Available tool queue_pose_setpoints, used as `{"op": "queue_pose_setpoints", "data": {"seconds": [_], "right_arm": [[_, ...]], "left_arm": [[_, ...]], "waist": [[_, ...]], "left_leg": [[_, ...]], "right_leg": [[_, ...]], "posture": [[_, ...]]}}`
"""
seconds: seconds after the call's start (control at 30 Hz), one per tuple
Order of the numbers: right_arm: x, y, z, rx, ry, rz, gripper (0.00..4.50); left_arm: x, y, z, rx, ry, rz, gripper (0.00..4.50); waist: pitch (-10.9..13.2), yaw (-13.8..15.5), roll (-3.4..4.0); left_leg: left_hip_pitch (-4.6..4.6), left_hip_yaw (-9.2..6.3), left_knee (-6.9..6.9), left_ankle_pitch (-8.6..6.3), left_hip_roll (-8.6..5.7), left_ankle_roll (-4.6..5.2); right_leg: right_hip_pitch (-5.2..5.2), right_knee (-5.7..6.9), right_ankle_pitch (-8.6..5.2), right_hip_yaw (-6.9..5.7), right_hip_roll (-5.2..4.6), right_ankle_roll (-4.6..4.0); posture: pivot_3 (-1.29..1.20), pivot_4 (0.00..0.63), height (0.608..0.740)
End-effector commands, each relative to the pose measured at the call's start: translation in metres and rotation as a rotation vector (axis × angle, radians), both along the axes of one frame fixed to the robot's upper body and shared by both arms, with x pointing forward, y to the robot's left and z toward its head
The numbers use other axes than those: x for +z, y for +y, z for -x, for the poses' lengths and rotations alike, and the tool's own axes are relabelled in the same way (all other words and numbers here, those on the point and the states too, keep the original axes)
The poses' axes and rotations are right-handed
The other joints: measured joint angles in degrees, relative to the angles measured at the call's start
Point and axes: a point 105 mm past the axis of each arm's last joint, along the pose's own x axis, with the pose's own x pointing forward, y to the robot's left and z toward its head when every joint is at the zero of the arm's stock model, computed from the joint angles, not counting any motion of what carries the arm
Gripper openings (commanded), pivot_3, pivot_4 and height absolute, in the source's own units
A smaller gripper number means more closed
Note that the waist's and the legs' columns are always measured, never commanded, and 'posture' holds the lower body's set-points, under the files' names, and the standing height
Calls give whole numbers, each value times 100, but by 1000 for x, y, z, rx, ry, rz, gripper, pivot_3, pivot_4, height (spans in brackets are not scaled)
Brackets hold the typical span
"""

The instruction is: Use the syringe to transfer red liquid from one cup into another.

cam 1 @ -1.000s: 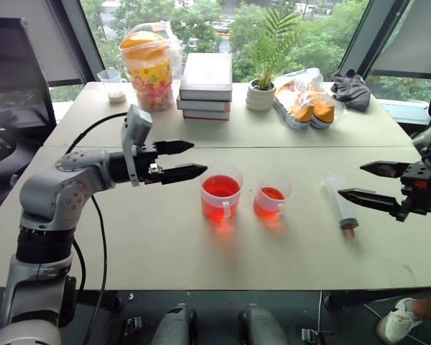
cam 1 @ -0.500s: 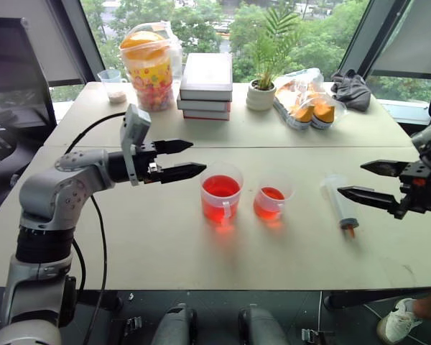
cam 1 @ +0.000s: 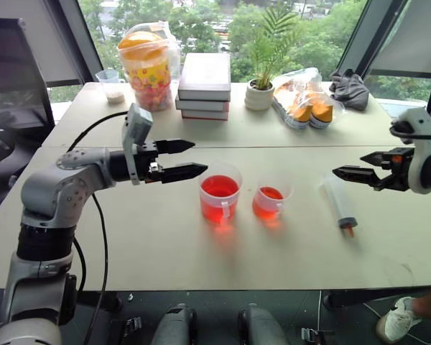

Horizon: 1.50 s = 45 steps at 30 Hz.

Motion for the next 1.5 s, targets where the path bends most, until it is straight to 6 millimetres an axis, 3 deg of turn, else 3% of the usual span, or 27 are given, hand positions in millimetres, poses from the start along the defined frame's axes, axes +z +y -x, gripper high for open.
{"op": "queue_pose_setpoints", "data": {"seconds": [0.03,0.2,0.4,0.63,0.73,0.87,0.9,1.0,1.13,1.27,1.4,1.5], "right_arm": [[-13,-8,-14,-105,85,-10,4429],[-45,-22,-33,-222,200,-7,4429],[-69,-28,-45,-246,278,31,4429],[-88,-21,-52,-217,342,25,4429],[-90,-18,-54,-196,350,35,3549],[-91,-17,-55,-184,357,42,1605],[-92,-17,-54,-181,359,43,1390],[-88,-17,-54,-177,351,51,1390],[-56,-11,-61,-140,220,61,1390],[15,25,-68,47,-171,7,1390],[86,76,-50,242,-560,-198,1390],[104,104,-33,364,-674,-310,1390]], "left_arm": [[11,0,4,-9,-57,0,4500],[13,0,5,-2,-64,-3,4500],[14,1,3,16,-69,-13,4500],[12,5,8,42,-73,-15,4500],[15,6,8,44,-76,-16,4500],[16,4,7,46,-79,-14,4500],[16,3,8,43,-81,-14,4500],[17,3,7,41,-85,-15,4500],[21,3,4,35,-92,-18,4500],[25,3,0,28,-95,-13,4500],[32,1,-4,11,-98,3,4500],[35,1,-6,1,-100,3,4500]], "waist": [[0,6,0],[0,24,0],[0,-2,0],[0,-11,0],[0,2,0],[0,-1,0],[0,-2,0],[0,-1,0],[0,-2,0],[2,-9,3],[1,-15,1],[1,3,1]], "left_leg": [[-2,0,0,0,0,0],[-10,0,-1,0,-5,0],[-10,3,-2,0,-7,1],[-8,4,-2,-1,-6,1],[-9,3,-2,0,-6,1],[-8,4,-1,-1,-7,1],[-8,4,-1,-1,-7,1],[-8,4,-1,-1,-7,1],[-9,4,-2,-1,-7,1],[-10,4,-3,-1,-6,1],[-9,2,-8,0,0,1],[-9,0,-7,0,1,0]], "right_leg": [[-1,-1,0,0,0,0],[-5,-3,1,-1,-5,1],[-8,-1,1,-4,2,2],[-8,2,2,-3,11,3],[-8,2,2,-4,10,3],[-8,2,2,-4,10,3],[-8,2,2,-4,10,4],[-8,1,2,-4,10,4],[-9,2,2,-4,10,4],[-16,7,2,-3,12,4],[-17,8,3,-3,21,5],[-17,13,3,-3,20,5]], "posture": [[0,150,740],[0,150,740],[0,150,740],[0,150,740],[0,150,740],[0,150,740],[0,150,740],[0,150,740],[0,150,740],[0,150,740],[0,150,740],[0,150,740]]}}
